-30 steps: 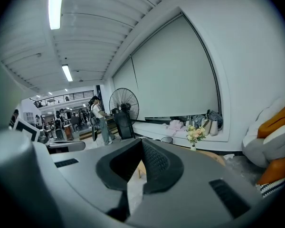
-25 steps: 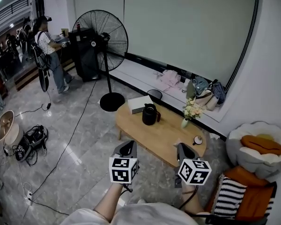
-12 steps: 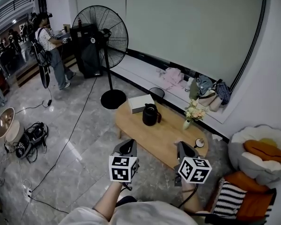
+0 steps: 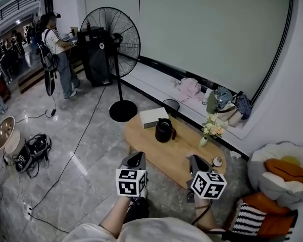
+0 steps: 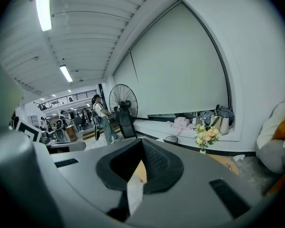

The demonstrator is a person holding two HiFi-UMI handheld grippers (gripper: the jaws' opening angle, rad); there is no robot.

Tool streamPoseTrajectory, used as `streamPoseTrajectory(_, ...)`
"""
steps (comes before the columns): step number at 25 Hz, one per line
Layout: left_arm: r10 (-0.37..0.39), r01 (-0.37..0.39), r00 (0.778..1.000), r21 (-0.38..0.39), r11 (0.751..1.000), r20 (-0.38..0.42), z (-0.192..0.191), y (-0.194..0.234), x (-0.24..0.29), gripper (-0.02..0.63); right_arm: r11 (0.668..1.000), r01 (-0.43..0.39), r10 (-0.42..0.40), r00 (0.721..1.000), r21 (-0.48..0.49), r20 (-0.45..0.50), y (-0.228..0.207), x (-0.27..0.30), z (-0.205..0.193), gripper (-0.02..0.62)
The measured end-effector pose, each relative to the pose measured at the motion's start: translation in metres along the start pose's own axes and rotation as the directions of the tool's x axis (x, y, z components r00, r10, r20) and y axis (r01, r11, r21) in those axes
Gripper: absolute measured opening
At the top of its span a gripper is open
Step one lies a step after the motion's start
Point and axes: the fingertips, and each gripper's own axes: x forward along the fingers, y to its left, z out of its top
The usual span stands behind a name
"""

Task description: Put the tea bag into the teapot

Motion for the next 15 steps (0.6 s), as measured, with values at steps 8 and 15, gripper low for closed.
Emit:
streamPoseTrajectory(8, -0.020, 0.020, 0.999, -0.013, 1.000, 0.032, 0.028, 0.023, 0.052, 0.017, 0.999, 0.011, -0.010, 1.000, -0.031, 0.017, -0.004, 0.045, 0.030, 0.034)
streamPoseTrajectory(15, -0.047, 0.048, 0.999, -0.033, 0.998, 0.025, 0.045, 0.042, 0.094, 0.017, 0.997, 0.052, -0.052, 0.999, -0.048, 0.010, -0.010, 0.078, 0.048, 0.034)
